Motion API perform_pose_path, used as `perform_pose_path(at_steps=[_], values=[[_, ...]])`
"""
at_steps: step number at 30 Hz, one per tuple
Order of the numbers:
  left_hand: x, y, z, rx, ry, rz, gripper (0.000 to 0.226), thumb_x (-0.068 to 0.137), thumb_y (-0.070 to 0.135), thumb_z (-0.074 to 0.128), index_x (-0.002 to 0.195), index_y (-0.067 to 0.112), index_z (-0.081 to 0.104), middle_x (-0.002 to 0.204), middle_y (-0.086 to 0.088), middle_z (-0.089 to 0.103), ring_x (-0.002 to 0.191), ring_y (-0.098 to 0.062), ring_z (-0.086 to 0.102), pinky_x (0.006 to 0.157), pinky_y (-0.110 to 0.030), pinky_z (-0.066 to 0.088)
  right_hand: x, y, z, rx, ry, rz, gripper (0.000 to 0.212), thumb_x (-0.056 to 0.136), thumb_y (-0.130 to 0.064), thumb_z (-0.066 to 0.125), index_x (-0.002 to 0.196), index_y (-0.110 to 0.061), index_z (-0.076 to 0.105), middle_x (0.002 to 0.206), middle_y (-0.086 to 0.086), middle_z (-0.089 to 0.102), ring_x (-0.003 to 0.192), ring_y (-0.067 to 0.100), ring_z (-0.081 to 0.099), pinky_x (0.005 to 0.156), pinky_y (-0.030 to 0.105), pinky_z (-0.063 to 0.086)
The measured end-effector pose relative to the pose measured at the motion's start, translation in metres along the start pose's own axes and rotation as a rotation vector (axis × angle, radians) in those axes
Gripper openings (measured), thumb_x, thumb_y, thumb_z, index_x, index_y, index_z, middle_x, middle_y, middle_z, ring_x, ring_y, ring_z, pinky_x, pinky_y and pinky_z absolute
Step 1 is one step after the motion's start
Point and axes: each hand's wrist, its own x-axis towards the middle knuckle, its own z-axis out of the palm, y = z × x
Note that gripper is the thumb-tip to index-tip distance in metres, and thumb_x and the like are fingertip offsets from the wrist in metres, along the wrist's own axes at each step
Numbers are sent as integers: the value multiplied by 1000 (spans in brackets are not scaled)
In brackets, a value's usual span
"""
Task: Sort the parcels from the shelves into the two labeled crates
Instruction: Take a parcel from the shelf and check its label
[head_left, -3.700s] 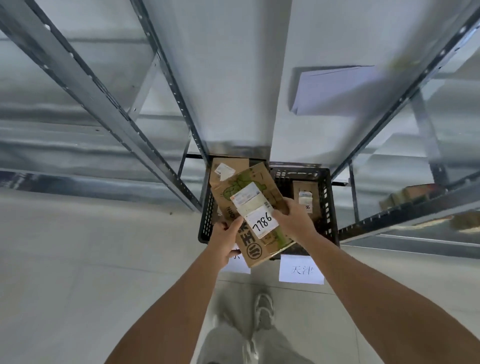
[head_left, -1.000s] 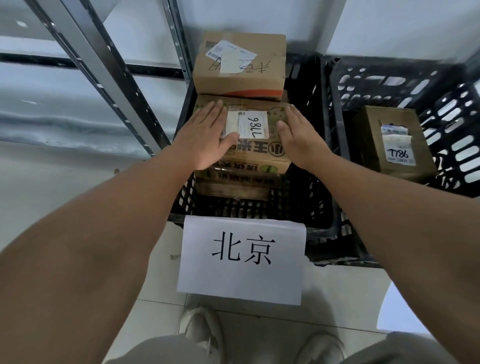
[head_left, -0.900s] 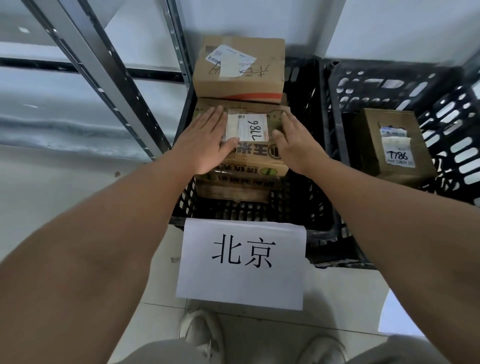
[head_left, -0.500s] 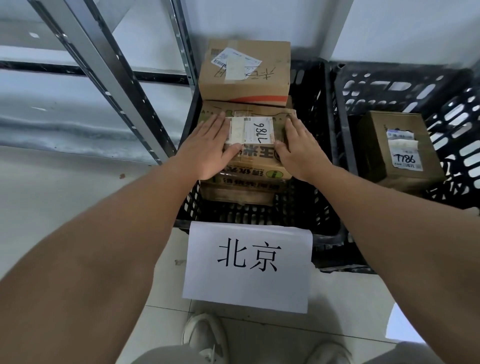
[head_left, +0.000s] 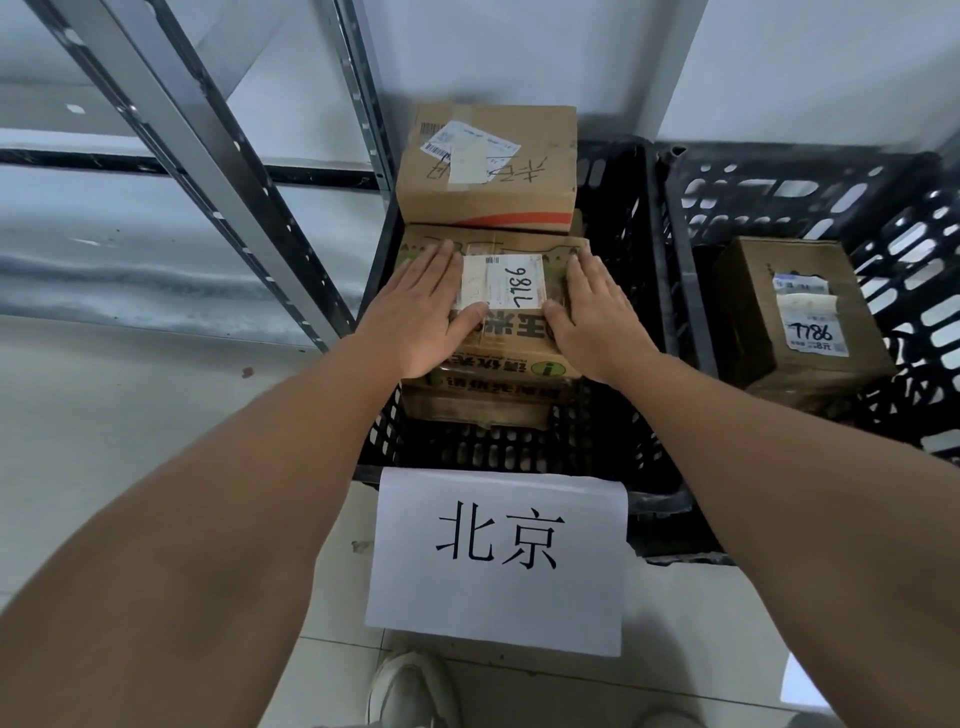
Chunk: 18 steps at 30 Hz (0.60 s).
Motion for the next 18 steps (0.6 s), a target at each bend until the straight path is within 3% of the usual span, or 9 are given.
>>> perform_pose_path(at_steps=[6,10,18], values=[[4,4,8,-4,-33,-30,79,101,63,9,159,12,-7,167,-6,-14,154,-17,-14,123,-34,-9,0,-2,10,-58,-13,24,66,107,-45,16,160,-12,-8,167,1,-18,153,15,-18,125,39,-5],[4,7,-16,52,-98,-45,79,100,63,6,159,12,-11,166,-7,-18,153,-18,-17,123,-36,-11,-2,-10,-14,-146,-125,46,67,107,-47,13,159,-12,-10,166,2,-21,152,16,-21,125,41,-6],[-28,38,-201,96,-93,-91,78,100,62,1,158,13,-13,165,-9,-20,152,-22,-19,125,-43,-7,-49,-72,-190,-158,-180,75,66,107,-45,15,160,-13,-8,167,2,-18,152,18,-20,125,41,-5]])
